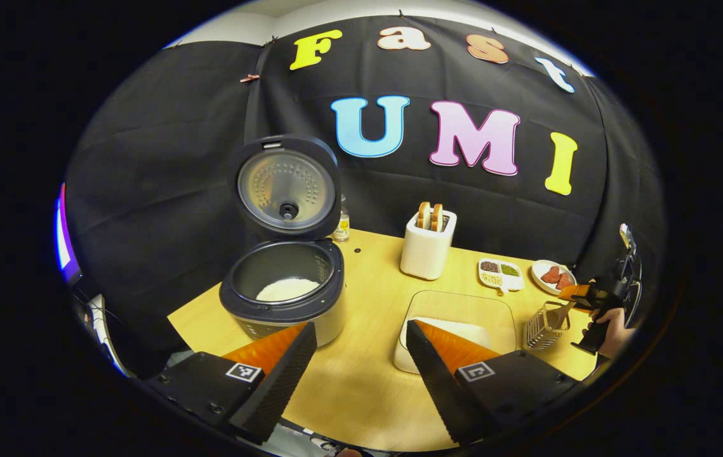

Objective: Close the left gripper, press the button to open the rice cooker; take a wooden spoon from the chopstick holder with the right hand, scoop a spoonful of rice and pour it into the rice cooker, then put the wooden spoon back into the chopstick holder.

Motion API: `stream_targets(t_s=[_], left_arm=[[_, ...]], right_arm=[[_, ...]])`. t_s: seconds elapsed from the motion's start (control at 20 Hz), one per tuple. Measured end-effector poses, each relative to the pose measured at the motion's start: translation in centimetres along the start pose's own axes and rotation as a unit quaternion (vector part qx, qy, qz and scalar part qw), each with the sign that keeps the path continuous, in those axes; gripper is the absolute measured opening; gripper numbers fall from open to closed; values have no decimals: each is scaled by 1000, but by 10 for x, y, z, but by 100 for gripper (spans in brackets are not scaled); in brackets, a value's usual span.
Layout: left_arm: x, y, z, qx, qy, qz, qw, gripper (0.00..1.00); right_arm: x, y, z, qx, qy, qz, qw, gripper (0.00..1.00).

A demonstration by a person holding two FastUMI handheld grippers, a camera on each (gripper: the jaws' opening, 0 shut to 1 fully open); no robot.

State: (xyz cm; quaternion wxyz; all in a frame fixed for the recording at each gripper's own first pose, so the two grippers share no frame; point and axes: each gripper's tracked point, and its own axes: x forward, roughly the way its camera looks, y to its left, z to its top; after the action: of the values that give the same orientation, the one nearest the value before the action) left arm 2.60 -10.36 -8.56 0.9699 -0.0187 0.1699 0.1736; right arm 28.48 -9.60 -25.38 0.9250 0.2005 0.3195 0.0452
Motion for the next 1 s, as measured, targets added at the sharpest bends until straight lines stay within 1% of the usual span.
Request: stream_targets(t_s=[0.05,0.1,0.15,0.2,0.25,0.3,0.35,0.45,0.5,0.6,0.7,0.8,0.9,1.0], left_arm=[[2,-2,-2,3,1,-2,1000,96],[2,-3,-3,7,2,-4,1000,96],[3,-4,-4,9,2,-6,1000,96],[3,-4,-4,10,3,-10,1000,96],[4,-5,-7,10,5,-14,1000,96],[5,-5,-9,10,8,-19,1000,96],[6,-4,-11,10,11,-23,1000,96],[9,2,-12,11,14,-28,999,96],[9,6,-10,10,12,-30,999,96],[12,16,-6,6,8,-35,999,96],[15,25,-5,3,5,-42,999,96],[19,38,-6,8,2,-46,999,96],[21,52,-8,13,0,-52,999,96],[25,68,-10,15,0,-58,998,96]], right_arm=[[0,6,5,13,-4,7,1000,53],[0,5,12,20,-15,1,1000,48],[1,1,17,24,-24,-4,999,32],[1,3,18,30,-24,-3,999,28],[-14,4,21,35,-18,-6,999,22],[0,4,14,34,-17,-12,999,19],[-6,6,16,30,-20,-13,999,17],[-16,9,26,21,-38,-18,999,17],[-24,13,32,22,-48,-17,998,14],[-40,25,48,25,-71,-8,997,13],[-57,29,63,18,-95,-20,995,13],[-78,45,78,4,-123,-14,992,13],[-95,66,78,-1,-131,0,991,13],[-103,83,74,-16,-133,6,991,13]])
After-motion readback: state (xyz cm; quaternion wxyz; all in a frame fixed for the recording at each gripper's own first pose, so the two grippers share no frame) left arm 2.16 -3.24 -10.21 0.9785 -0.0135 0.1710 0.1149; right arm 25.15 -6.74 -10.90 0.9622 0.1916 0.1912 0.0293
